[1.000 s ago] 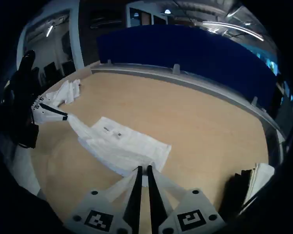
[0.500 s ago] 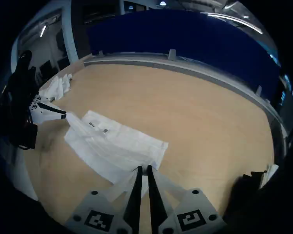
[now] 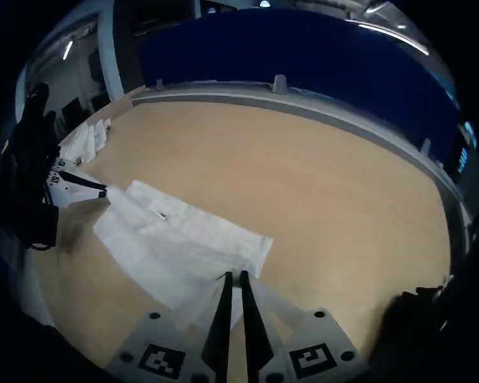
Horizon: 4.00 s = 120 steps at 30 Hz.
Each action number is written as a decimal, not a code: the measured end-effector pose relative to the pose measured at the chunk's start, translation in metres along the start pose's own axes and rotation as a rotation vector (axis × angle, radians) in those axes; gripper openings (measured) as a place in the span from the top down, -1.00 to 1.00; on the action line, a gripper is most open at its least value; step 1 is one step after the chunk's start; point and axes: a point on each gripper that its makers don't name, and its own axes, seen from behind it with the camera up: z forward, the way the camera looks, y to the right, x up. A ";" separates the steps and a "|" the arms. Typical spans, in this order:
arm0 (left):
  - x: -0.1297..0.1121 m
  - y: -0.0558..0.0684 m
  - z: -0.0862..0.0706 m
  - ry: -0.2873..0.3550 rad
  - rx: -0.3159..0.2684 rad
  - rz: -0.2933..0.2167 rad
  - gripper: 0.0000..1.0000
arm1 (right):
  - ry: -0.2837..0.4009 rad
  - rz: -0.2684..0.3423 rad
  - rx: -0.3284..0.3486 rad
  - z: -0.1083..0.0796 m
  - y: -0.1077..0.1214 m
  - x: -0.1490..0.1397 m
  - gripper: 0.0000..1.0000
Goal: Fold towel
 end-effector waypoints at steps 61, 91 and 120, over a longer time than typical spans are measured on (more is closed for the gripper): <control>0.001 -0.044 0.003 -0.022 0.142 0.056 -0.73 | 0.108 -0.008 -0.145 -0.007 0.027 0.008 -1.00; -0.013 -0.046 -0.040 0.011 0.169 -0.014 -0.79 | 0.093 -0.032 -0.110 -0.016 0.013 -0.004 -1.00; -0.099 -0.026 -0.148 0.021 0.286 -0.315 -0.92 | -0.014 -0.149 0.021 -0.018 -0.021 -0.060 -0.85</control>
